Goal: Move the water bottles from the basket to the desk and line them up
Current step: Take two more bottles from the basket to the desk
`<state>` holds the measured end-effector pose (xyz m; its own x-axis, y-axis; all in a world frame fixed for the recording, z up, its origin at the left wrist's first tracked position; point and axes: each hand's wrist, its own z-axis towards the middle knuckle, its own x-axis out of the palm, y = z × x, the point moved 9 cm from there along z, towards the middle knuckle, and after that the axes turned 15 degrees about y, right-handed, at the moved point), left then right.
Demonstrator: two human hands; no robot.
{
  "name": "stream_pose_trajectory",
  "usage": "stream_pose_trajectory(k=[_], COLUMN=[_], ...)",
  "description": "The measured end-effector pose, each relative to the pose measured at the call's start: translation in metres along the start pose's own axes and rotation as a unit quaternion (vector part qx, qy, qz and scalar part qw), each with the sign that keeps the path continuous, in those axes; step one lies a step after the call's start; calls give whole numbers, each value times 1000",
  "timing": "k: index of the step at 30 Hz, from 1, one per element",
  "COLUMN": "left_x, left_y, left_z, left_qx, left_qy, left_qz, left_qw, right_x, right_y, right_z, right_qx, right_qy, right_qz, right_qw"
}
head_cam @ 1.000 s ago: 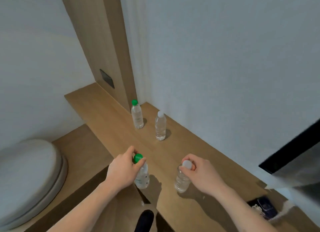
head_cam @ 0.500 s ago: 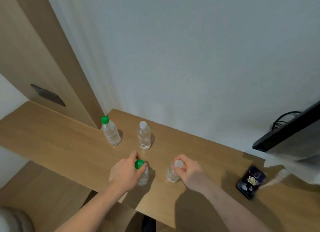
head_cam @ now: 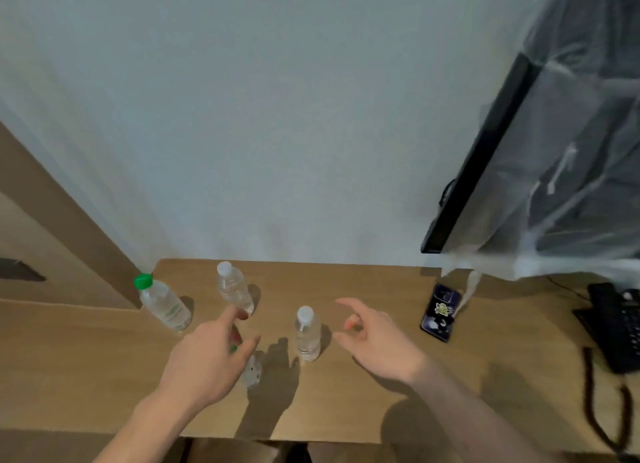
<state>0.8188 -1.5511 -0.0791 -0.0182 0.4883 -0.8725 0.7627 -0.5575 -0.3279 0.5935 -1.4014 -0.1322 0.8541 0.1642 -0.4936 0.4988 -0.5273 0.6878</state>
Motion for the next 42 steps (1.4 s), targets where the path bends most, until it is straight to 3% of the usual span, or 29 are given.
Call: stream_pose_trajectory(k=[6,12,19,25,32,37,42], left_x=[8,63,156,222,284,324,351], left_y=[-157,-337,-523,-651,-775,-854,-931], left_z=[-29,-75,-160,-241,-306,-326,-308], left_qx=[210,339,464,573,660,683,687], left_qy=[2,32,107,136,188,221,227], left_qz=[19,69,167,226,218,223,240], left_qw=[977,938,863,776,694,659,647], right_x=[-48,-67,-44,0,36,17,-31], right_y=[-59,-161,-276,-324,-371,-419,-473], right_z=[-157,-343,-528,-670,-786,-830,-863], right_qx=[25,129,238,306,369,396,412], right_qy=[-114,-237,-334,-421,-494,-503,-517], right_qz=[7,28,73,126,171,195,197], right_qw=[993,963,909,845,769,743,725])
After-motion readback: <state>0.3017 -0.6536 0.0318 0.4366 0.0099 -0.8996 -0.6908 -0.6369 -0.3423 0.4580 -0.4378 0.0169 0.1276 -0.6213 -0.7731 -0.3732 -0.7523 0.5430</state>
